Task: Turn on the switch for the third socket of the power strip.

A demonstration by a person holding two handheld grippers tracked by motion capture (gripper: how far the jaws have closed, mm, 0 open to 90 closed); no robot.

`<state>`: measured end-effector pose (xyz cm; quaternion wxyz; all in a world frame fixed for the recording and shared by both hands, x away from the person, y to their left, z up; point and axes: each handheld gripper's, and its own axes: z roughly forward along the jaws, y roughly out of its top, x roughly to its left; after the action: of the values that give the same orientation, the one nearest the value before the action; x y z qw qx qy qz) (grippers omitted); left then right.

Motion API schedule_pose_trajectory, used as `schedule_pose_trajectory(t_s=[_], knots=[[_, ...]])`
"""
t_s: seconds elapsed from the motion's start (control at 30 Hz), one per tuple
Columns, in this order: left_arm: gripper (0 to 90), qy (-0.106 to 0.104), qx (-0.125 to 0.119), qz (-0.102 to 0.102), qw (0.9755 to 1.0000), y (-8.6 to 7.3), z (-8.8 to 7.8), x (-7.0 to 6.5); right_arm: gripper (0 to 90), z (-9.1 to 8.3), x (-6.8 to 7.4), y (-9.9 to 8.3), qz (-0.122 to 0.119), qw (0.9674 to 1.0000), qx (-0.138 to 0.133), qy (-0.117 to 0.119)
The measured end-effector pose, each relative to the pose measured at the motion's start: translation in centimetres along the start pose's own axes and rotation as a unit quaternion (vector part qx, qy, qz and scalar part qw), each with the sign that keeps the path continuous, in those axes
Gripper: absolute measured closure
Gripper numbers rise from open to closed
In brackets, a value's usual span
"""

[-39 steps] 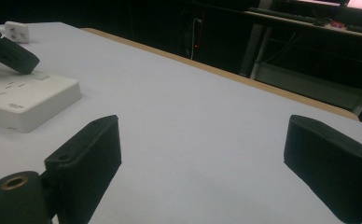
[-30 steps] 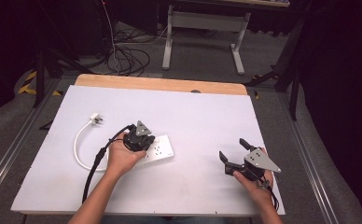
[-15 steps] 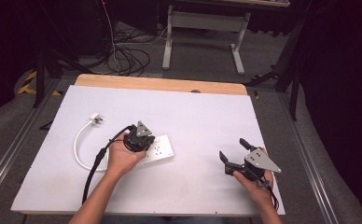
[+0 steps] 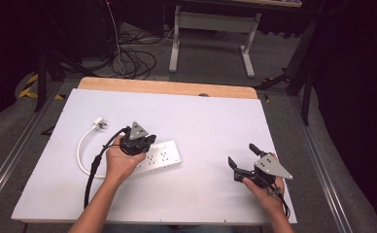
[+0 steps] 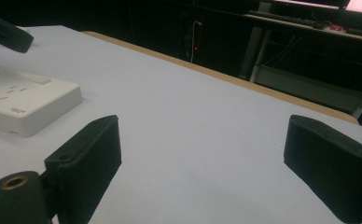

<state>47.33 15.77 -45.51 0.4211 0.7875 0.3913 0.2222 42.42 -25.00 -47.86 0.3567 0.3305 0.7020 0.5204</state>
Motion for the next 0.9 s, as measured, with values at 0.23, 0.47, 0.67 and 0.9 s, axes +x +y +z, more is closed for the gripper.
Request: schedule_pose_trajectory(t_s=[0.23, 0.47, 0.67, 0.9], knots=[[90.0, 0.024, -0.081, -0.006, 0.9964, -0.6, -2.7, 0.5, 11.8, 0.2, 0.1, 0.1, -0.003, 1.0000, 0.001, 0.001], [90.0, 0.050, -0.113, -0.011, 0.9923, -1.3, -5.7, 1.6, 11.8, 0.2, 0.1, 0.0, -0.002, 1.0000, 0.002, 0.001], [90.0, 0.068, -0.133, -0.018, 0.9886, -1.9, -6.9, 1.8, 11.9, 0.3, 0.1, 0.0, -0.001, 1.0000, 0.003, 0.001], [90.0, 0.082, -0.157, -0.005, 0.9842, -2.2, -7.7, 1.4, 11.9, 0.3, 0.1, 0.1, -0.001, 1.0000, 0.001, 0.001]])
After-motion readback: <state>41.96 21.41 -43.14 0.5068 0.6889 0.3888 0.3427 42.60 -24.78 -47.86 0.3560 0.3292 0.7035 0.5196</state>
